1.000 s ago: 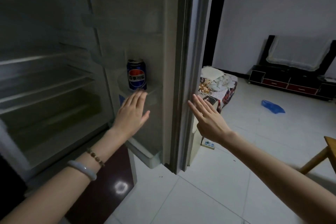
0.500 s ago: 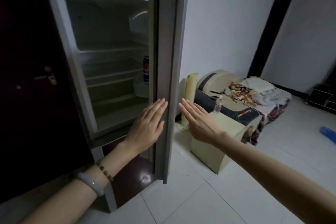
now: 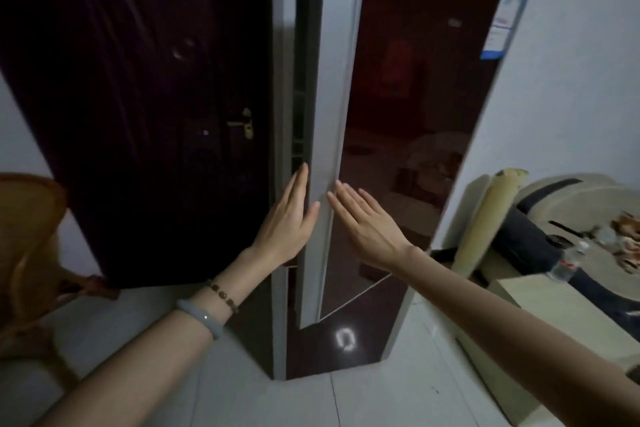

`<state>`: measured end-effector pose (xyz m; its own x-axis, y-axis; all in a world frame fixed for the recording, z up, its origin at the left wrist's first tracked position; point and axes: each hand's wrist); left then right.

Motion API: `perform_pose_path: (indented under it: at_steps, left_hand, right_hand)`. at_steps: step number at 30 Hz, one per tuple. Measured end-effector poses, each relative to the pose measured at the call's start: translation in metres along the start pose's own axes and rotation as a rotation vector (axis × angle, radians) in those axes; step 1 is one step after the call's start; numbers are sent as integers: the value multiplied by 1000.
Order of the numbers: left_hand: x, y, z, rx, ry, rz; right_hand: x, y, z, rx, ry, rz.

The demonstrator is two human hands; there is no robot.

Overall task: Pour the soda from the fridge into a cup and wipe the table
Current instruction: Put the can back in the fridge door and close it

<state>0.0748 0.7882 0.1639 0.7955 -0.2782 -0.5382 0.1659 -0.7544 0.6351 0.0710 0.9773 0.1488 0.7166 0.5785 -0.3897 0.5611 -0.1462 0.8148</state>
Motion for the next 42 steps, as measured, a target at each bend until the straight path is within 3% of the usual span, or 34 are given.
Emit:
perform_pose_path:
  at_steps: [8, 16, 22, 29, 35, 42]
  left_hand:
    - [-48, -1, 53, 62, 135, -132]
    - [-85, 3, 94, 36, 148, -138]
    - [-106, 17, 137, 11, 22, -39]
    - [-131, 36, 189, -191, -296, 167]
    - [-159, 31, 226, -394, -568, 88]
    - [-181, 26, 248, -369, -599, 125]
  right_hand:
    - [-76, -41, -21, -27, 147, -53]
    - [-124, -79, -32, -91, 167, -123]
    - [-153, -103, -21, -107, 84, -238]
    - [-172, -121, -7, -37, -29, -286]
    - [-187, -126, 10, 46, -186, -286]
    - [-208, -133, 23, 131, -343, -208]
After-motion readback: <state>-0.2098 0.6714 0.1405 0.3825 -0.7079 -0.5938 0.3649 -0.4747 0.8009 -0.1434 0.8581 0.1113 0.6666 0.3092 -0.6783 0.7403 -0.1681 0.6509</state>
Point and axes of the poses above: each hand's wrist, its own x-axis away from the middle knuckle, its own y-axis out of the back of the hand, z = x × y, and after that the axes turned 2 degrees about z, right-handed
